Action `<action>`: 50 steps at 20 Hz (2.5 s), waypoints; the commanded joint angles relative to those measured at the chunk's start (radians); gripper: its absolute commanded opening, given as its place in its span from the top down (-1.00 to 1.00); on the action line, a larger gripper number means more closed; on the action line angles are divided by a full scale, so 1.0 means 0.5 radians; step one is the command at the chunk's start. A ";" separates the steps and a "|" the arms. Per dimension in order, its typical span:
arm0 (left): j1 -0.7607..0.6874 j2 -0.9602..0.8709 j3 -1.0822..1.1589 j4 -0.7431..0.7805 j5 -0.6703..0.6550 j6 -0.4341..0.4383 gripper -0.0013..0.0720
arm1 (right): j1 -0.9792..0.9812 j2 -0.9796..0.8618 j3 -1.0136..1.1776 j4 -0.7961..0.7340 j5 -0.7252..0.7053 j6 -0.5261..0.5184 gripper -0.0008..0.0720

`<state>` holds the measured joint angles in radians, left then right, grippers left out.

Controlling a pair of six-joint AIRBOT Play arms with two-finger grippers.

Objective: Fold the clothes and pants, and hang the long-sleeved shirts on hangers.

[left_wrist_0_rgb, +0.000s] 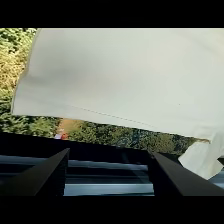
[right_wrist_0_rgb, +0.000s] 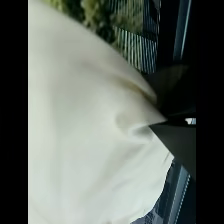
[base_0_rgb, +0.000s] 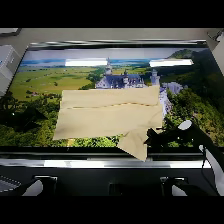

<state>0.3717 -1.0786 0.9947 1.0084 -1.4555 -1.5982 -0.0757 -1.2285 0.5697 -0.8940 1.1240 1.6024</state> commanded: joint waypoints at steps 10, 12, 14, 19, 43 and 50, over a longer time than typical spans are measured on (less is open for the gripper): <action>0.429 -0.004 -0.941 -0.116 0.493 0.443 -0.44 | 0.019 0.313 -0.002 0.021 0.008 -0.005 0.89; 0.433 -0.007 -0.977 -0.121 0.568 0.454 -0.44 | 0.019 0.313 -0.002 0.021 0.003 -0.005 0.89; 0.430 -0.021 -0.977 -0.172 0.642 0.488 -0.44 | 0.019 0.313 -0.002 0.021 0.005 -0.005 0.89; 0.360 -0.110 -0.977 -0.349 0.801 0.550 -0.43 | 0.019 0.313 -0.002 0.038 0.014 -0.005 0.89; -0.145 -0.574 0.164 -0.498 0.964 0.414 0.93 | 0.108 -0.233 1.257 -0.216 -0.089 -0.086 0.90; -0.277 -1.086 0.813 -0.403 1.003 0.351 0.93 | 0.121 -0.760 1.922 -0.397 -0.190 0.124 0.90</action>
<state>0.2626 -1.5318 1.2743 0.7891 -0.9649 -1.4143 -0.0181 -1.5112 1.4075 -1.0538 1.0458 1.6283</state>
